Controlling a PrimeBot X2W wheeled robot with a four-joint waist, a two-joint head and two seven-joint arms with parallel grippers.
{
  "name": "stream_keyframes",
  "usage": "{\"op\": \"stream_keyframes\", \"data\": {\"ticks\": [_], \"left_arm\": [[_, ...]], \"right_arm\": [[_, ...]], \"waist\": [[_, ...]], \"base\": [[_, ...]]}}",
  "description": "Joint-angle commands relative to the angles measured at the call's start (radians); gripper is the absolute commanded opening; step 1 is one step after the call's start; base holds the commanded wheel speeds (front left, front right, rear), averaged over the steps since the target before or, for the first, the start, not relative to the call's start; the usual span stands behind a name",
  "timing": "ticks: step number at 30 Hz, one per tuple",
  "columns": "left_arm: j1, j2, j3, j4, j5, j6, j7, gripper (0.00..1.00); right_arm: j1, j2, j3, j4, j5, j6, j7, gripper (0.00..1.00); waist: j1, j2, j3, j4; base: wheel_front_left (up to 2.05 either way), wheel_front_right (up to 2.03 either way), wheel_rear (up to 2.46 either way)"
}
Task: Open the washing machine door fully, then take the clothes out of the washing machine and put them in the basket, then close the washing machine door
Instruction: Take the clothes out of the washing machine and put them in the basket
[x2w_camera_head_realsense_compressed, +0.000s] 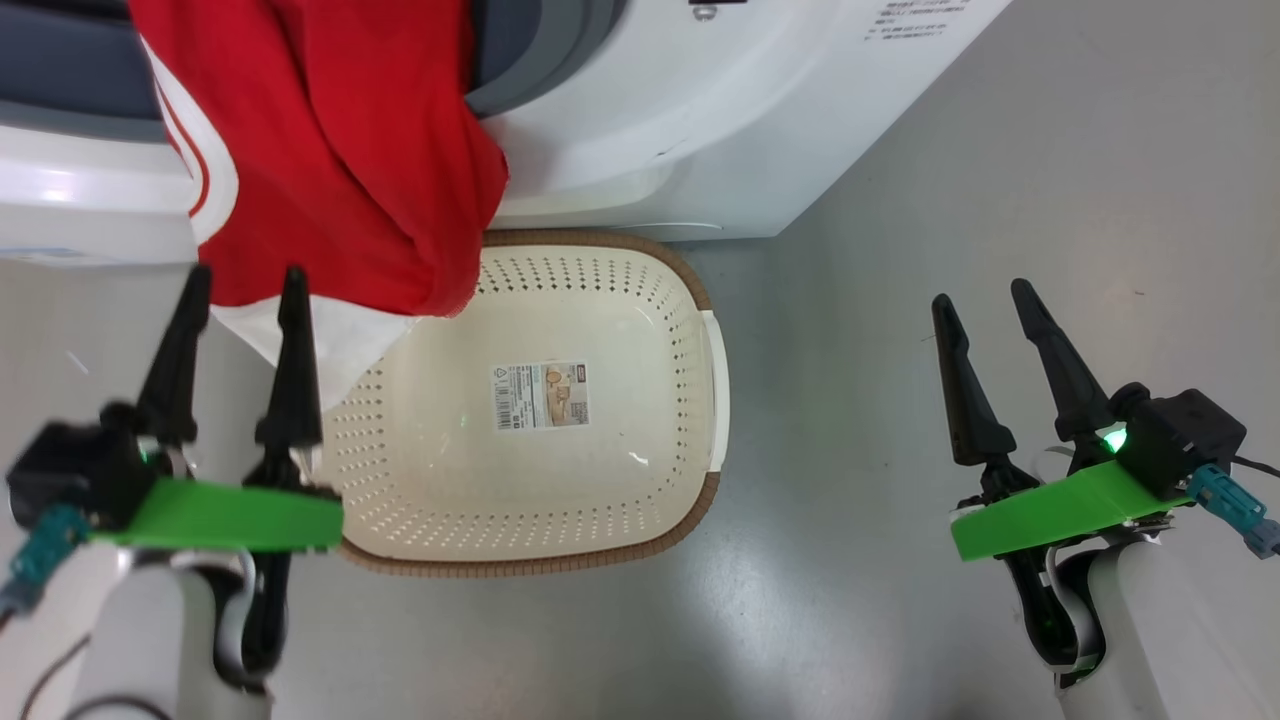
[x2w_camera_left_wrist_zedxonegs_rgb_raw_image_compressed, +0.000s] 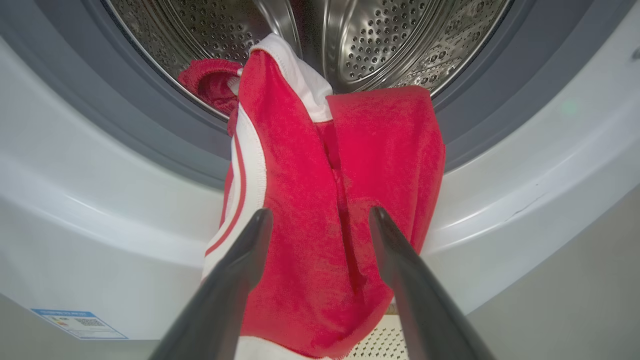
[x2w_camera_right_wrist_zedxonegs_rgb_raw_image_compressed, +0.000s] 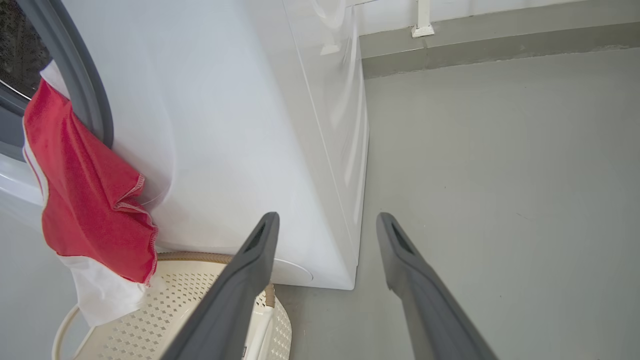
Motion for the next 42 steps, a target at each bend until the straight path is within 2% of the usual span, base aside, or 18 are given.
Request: {"op": "stream_keyframes", "data": {"ticks": [1,7,17,29,33,42], "left_arm": [[-0.023,0.037,0.020,-0.005,0.003,-0.005,-0.005,1.00],[-0.134,0.064,0.004,0.064,0.016,-0.005,-0.005,1.00],[-0.356,0.098,0.027,0.279,0.066,-0.004,-0.005,1.00],[-0.518,0.123,0.036,0.501,0.086,-0.004,-0.005,1.00],[-0.558,0.113,0.012,0.544,0.029,-0.005,-0.005,1.00],[-0.586,0.155,-0.153,0.570,-0.147,-0.005,-0.005,1.00]], "right_arm": [[0.025,0.001,0.026,-0.016,-0.011,0.005,-0.006,1.00],[0.021,0.001,0.032,-0.014,-0.006,0.005,-0.006,1.00],[0.014,0.001,0.040,-0.018,0.006,0.005,-0.006,1.00],[0.005,0.001,0.048,-0.020,0.014,0.005,-0.006,1.00],[-0.001,0.001,0.054,-0.020,0.019,0.005,-0.006,1.00],[0.001,0.001,0.055,-0.022,0.028,0.005,-0.006,1.00]], "waist": [[0.0000,0.0000,-0.001,0.000],[0.0000,0.0000,-0.002,-0.002],[0.0000,0.0000,0.013,-0.015],[0.0000,0.0000,0.032,-0.032],[0.0000,0.0000,0.036,-0.040],[0.0000,0.0000,0.038,-0.055]], "base": [[0.00,0.00,0.00],[0.00,0.00,0.00],[0.00,0.00,0.00],[0.00,0.00,0.00],[0.00,0.00,0.00],[0.00,0.00,0.00]]}}
